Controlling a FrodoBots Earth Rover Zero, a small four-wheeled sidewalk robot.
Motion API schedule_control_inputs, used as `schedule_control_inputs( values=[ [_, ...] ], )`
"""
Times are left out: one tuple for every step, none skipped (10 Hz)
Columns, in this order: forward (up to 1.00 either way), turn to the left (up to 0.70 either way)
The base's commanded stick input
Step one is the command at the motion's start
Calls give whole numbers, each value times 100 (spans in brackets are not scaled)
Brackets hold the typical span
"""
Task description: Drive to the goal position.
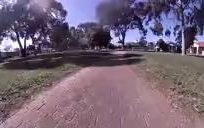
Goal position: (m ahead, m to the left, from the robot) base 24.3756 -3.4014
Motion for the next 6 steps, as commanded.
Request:
schedule_control_inputs(
  values=[
    [70, 0],
    [70, 0],
    [70, 0],
    [70, 0],
    [70, 0],
    [70, 0]
  ],
)
